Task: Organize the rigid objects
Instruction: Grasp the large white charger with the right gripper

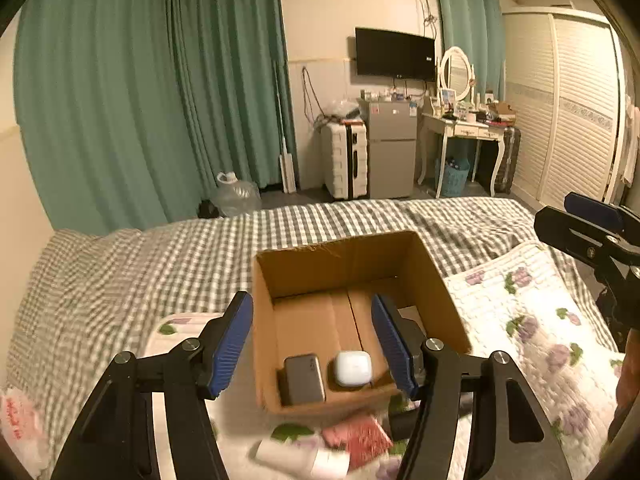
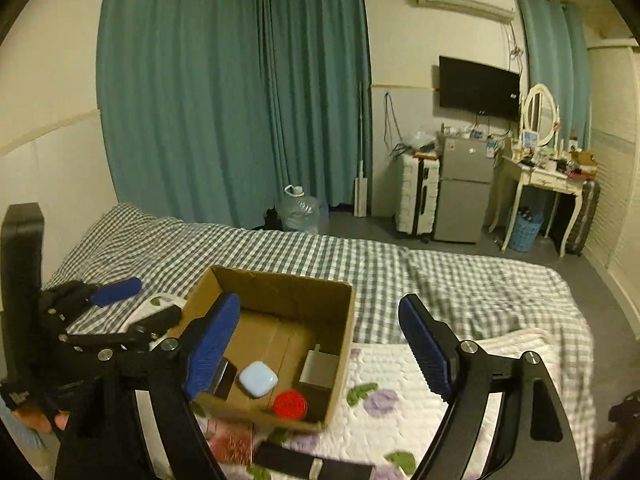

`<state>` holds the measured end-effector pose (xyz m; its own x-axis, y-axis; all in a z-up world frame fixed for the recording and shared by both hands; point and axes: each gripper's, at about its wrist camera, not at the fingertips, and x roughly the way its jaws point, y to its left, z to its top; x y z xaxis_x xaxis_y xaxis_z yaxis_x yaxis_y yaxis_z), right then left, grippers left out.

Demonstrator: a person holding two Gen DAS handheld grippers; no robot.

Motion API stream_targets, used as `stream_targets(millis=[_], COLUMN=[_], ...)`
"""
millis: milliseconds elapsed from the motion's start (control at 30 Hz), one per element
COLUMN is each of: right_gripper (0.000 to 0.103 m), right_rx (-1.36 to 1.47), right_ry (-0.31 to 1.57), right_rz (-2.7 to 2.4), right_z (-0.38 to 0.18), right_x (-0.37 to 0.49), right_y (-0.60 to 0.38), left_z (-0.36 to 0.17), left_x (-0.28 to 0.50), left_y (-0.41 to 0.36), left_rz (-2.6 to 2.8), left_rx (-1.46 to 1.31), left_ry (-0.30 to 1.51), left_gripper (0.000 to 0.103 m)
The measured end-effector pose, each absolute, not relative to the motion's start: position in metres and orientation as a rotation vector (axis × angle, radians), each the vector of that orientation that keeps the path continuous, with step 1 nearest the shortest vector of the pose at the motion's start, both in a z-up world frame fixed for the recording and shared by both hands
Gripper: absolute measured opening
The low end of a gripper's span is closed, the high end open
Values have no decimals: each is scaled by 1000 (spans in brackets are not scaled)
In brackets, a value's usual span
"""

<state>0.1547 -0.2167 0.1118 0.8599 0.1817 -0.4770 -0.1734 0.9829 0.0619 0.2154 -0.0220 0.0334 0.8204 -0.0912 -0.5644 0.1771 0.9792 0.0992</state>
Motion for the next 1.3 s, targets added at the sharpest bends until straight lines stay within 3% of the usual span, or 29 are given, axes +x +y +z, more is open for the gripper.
stream_targets(millis=[333, 867, 900, 967, 1000, 1300], right_gripper=[96, 96, 96, 75, 71, 68], right_rx=[-32, -101, -112, -116, -112, -131], right_ry=[492, 907, 921, 946, 961, 1034], right_rz=[190, 177, 180, 213, 226, 220], right_z=[118, -95, -102, -111, -114, -142], right_x=[70, 88, 88, 91, 94, 101], right_y=[-205, -155, -152, -147, -146, -139], left_z=[39, -118, -122, -126, -126, -131], left_x=[130, 141, 142, 142, 143, 145], left_y=[-9, 11, 10, 9, 8, 10], left_rz=[-160, -66, -64, -65, -68, -82], left_rx=[139, 72, 82, 98, 99, 101], left_ry=[556, 814, 821, 829, 830, 847], left_gripper=[67, 67, 67, 67, 67, 67])
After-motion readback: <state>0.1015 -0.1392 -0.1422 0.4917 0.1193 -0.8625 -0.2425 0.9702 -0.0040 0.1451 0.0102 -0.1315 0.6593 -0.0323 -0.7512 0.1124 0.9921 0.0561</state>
